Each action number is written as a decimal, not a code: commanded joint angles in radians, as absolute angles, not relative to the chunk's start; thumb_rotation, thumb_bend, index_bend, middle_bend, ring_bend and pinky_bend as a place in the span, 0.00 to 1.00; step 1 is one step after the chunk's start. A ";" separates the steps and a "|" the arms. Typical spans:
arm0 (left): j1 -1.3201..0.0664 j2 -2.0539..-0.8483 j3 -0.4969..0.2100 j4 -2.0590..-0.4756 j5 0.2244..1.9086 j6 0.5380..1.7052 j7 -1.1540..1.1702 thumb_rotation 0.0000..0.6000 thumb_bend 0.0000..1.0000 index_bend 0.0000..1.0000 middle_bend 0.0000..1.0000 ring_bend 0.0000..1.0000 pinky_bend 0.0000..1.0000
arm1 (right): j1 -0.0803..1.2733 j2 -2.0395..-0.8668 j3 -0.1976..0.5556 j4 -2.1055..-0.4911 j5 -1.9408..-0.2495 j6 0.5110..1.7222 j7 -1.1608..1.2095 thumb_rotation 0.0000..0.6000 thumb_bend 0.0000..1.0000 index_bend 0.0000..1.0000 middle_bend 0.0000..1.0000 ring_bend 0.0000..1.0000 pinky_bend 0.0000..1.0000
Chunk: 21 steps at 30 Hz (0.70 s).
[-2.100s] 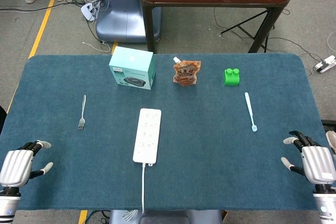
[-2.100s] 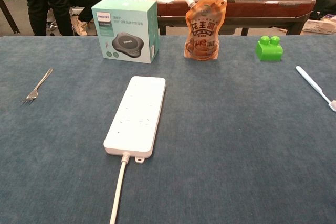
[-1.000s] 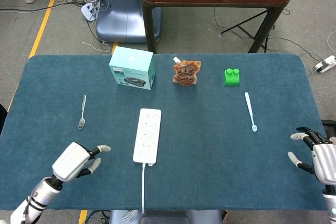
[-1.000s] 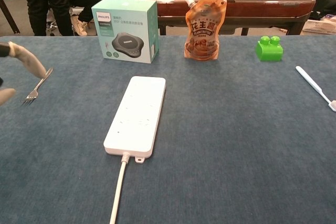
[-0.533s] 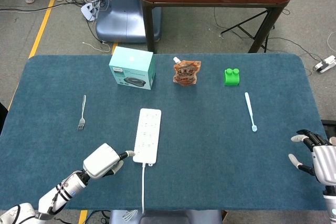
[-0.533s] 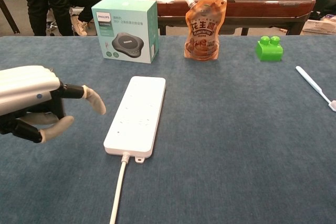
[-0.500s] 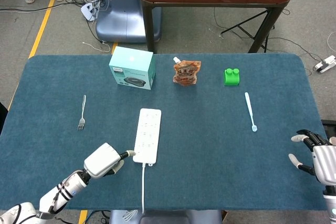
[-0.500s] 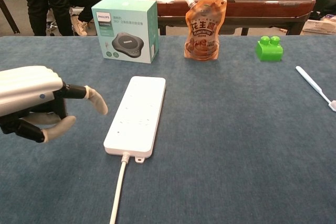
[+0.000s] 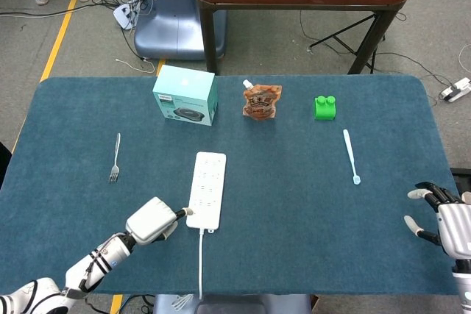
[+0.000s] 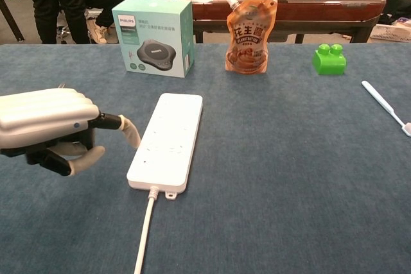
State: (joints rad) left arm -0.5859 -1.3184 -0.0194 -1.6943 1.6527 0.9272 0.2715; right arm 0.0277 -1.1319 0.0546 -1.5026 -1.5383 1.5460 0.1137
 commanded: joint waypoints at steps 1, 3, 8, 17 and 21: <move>-0.596 -1.333 -0.025 -1.705 1.614 0.906 0.303 1.00 0.65 0.33 1.00 1.00 1.00 | 0.028 -1.134 0.053 -1.499 -1.538 1.543 0.114 1.00 0.17 0.39 0.31 0.32 0.51; -0.602 -1.339 -0.026 -1.707 1.596 0.898 0.316 1.00 0.65 0.33 1.00 1.00 1.00 | 0.028 -1.135 0.053 -1.498 -1.537 1.543 0.114 1.00 0.17 0.39 0.31 0.31 0.51; -0.617 -1.349 -0.028 -1.714 1.558 0.879 0.347 1.00 0.65 0.33 1.00 1.00 1.00 | 0.028 -1.135 0.055 -1.497 -1.535 1.544 0.116 1.00 0.17 0.39 0.31 0.32 0.51; -0.640 -1.380 -0.033 -1.716 1.496 0.863 0.391 1.00 0.65 0.32 1.00 1.00 1.00 | 0.028 -1.135 0.056 -1.496 -1.536 1.543 0.118 1.00 0.17 0.39 0.31 0.31 0.51; -0.649 -1.394 -0.035 -1.710 1.461 0.854 0.412 1.00 0.65 0.32 1.00 1.00 1.00 | 0.026 -1.135 0.056 -1.492 -1.533 1.543 0.123 1.00 0.17 0.39 0.31 0.31 0.51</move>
